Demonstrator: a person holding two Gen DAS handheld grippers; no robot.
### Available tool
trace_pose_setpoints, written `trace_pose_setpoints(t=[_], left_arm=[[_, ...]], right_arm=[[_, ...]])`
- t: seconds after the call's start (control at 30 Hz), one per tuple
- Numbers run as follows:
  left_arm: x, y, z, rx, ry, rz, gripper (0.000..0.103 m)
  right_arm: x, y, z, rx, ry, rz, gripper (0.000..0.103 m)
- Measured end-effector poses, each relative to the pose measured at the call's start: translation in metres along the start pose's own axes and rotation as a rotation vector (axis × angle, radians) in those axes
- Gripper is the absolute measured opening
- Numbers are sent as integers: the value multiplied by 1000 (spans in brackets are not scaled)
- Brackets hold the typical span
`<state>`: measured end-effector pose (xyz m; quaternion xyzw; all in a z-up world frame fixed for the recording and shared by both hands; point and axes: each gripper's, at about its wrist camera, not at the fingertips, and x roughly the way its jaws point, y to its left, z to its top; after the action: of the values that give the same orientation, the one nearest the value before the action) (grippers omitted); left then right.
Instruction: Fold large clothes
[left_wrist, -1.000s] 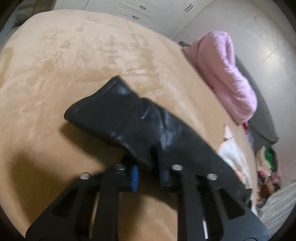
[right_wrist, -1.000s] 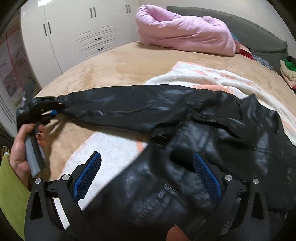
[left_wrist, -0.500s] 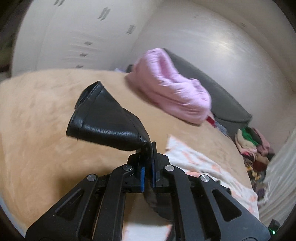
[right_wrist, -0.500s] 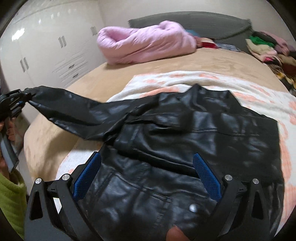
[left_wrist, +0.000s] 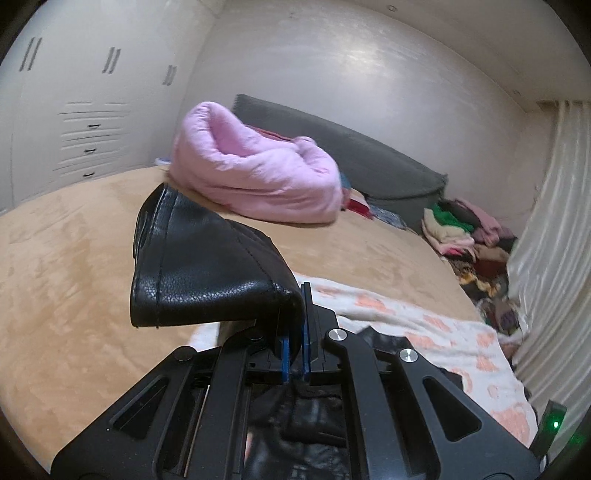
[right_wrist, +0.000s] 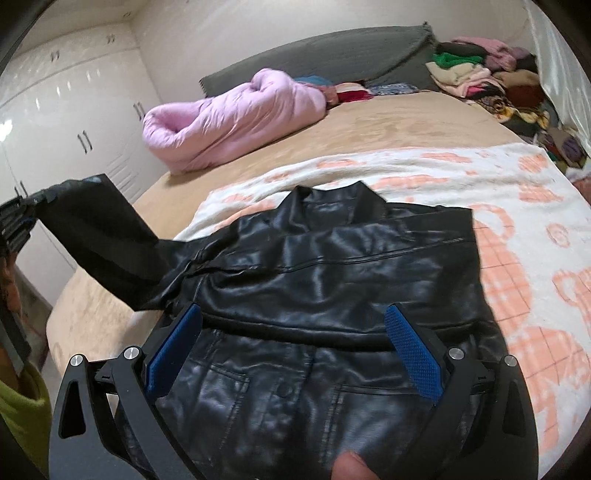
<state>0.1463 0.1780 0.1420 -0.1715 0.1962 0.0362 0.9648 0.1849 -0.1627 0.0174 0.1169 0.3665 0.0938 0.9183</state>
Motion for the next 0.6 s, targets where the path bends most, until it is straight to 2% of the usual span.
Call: trace_pose_setpoints(t=[0.37, 0.6], left_arm=[[33, -80, -31, 164, 87, -106, 0], [55, -118, -59, 216, 151, -168, 0]], right_arm=[[-34, -57, -1, 131, -70, -8, 99], [-46, -88, -1, 178, -95, -28, 99]])
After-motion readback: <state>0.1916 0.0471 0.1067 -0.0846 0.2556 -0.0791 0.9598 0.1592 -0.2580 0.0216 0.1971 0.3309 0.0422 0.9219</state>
